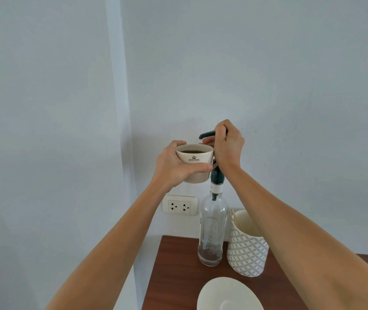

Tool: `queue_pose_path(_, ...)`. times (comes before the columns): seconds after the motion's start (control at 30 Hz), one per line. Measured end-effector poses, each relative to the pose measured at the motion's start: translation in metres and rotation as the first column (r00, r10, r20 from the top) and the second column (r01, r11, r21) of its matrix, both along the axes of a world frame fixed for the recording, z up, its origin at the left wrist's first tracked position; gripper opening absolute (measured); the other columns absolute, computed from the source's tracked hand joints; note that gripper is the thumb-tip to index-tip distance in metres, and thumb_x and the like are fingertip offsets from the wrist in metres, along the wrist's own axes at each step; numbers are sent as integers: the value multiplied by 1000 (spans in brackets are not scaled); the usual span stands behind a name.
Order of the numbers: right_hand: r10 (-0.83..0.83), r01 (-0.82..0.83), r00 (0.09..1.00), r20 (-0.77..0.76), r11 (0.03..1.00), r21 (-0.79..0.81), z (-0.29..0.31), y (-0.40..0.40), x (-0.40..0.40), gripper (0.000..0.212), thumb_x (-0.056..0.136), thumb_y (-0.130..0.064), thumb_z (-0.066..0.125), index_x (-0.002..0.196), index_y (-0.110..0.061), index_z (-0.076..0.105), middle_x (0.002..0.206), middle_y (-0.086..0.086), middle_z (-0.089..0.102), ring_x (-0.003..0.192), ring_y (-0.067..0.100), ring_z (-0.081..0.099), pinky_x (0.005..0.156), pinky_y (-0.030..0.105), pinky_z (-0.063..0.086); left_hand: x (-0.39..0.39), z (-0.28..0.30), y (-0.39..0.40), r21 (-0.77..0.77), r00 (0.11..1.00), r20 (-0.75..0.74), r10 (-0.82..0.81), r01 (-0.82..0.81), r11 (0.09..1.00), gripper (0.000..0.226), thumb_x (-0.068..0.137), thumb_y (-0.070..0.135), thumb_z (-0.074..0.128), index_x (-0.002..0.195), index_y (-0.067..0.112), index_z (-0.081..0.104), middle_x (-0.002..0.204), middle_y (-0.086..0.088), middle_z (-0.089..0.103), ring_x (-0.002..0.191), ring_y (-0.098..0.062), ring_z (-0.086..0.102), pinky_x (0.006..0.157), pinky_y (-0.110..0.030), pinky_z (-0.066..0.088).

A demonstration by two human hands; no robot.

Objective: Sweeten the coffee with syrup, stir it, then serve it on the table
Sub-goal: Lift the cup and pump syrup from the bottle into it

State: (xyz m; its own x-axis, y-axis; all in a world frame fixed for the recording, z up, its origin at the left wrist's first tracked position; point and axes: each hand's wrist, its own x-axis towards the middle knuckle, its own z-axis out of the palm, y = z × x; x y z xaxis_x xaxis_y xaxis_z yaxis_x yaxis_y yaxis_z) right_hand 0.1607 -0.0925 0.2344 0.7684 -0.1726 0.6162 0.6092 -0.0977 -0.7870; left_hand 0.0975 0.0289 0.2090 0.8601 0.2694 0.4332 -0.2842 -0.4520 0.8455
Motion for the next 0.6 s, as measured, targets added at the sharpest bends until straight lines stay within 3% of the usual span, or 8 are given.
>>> queue_pose_path(0.1,-5,5,1000,-1,1000,0,-2,1,-1,27,90,-23,35,66,-25,48,59,1,73,73,30,73,83,58,55,-1,0,1,7,1000,-9,-2,2,1000,85,55,36,97,127,24,54,107,10,62,101,-13,62,74,-22,50)
queue_pose_path(0.17,7,-7,1000,4,1000,7,0,1,-4,26,93,-22,36,71,-20,49,61,1,74,68,24,74,84,57,55,-1,1,1,6,1000,-6,-4,4,1000,86,54,36,98,127,23,54,109,9,63,102,-14,62,75,-22,50)
queue_pose_path(0.33,55,-56,998,14,995,77,6,1,-9,22,97,-15,40,80,-7,52,66,5,76,61,23,75,67,46,61,-1,8,-1,1,1000,-1,-8,8,1000,87,55,36,97,129,23,54,113,6,62,103,-15,62,75,-24,52)
queue_pose_path(0.6,64,-65,998,15,995,79,6,0,-6,21,94,-12,40,80,0,51,65,7,76,58,24,75,63,41,58,1,12,-1,-5,1000,-11,-11,11,1000,87,56,35,97,130,22,53,113,7,62,101,-13,61,71,-22,51)
